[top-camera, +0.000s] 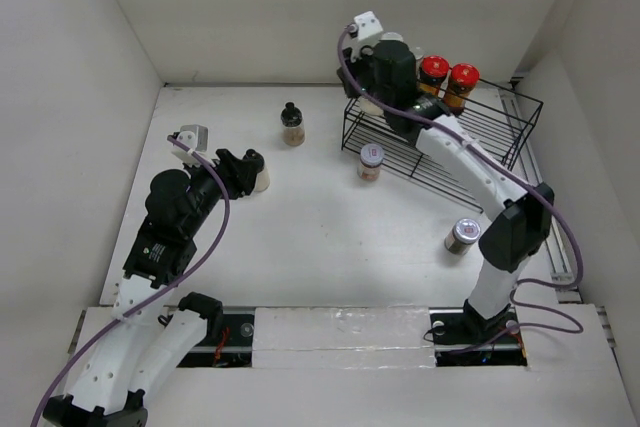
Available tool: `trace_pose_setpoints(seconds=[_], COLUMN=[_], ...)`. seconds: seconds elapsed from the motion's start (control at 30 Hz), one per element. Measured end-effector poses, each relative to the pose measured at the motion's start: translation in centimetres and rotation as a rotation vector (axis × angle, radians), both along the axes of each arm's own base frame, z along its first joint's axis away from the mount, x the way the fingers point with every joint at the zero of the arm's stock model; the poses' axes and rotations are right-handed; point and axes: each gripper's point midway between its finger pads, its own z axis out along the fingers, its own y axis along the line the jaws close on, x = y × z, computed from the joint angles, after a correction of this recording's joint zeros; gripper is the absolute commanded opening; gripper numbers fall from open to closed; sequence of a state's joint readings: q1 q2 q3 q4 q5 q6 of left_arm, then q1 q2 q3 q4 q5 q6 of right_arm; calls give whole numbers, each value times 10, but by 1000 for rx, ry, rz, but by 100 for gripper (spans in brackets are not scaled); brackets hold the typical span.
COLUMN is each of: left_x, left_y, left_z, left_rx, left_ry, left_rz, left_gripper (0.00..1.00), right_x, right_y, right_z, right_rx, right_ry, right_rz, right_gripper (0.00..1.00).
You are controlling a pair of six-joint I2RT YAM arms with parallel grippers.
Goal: Organize the condiment bottles
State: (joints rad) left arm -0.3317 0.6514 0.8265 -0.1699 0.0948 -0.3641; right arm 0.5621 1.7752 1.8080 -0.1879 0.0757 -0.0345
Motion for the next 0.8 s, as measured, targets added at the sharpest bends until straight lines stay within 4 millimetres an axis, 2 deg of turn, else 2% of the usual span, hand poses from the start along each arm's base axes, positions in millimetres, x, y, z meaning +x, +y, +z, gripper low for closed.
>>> trace_pose_setpoints(seconds=[0.03, 0.07, 0.1, 0.17, 0.23, 0.3, 0.4, 0.5, 0.6, 0.7, 0.8], left_x=[0, 0, 0, 0, 0, -1, -2, -2, -2, -2, -2], left_y=[0, 0, 0, 0, 0, 1, 1, 1, 1, 1, 1], left_z=[0, 0, 0, 0, 1, 2, 3, 3, 3, 3, 3], left_rx=[0, 0, 0, 0, 0, -2, -4, -4, -4, -4, -3], left_ry=[0, 0, 0, 0, -2, -6, -11, -12, -12, -11, -10], left_rz=[0, 0, 1, 1, 1, 1, 2, 1, 1, 1, 1], left_gripper=[48, 48, 48, 48, 48, 48, 48, 48, 48, 48, 48], right_x=[-5, -7, -6, -1, 9, 20, 38, 48, 55, 60, 67], right_y=[17, 32, 48, 82, 109, 125, 136, 137, 138, 141, 143], right_z=[-1, -6, -12, -38, -72, -114, -168, -205, -217, -213, -202], right_rx=[4, 6, 0, -24, -57, -97, -150, -188, -193, -166, -125], right_ry=[-5, 2, 2, 29, 67, 124, 194, 234, 246, 235, 214], right_rz=[35, 57, 80, 127, 158, 170, 157, 129, 105, 93, 85], right_gripper=[42, 57, 68, 82, 83, 83, 82, 78, 73, 64, 63])
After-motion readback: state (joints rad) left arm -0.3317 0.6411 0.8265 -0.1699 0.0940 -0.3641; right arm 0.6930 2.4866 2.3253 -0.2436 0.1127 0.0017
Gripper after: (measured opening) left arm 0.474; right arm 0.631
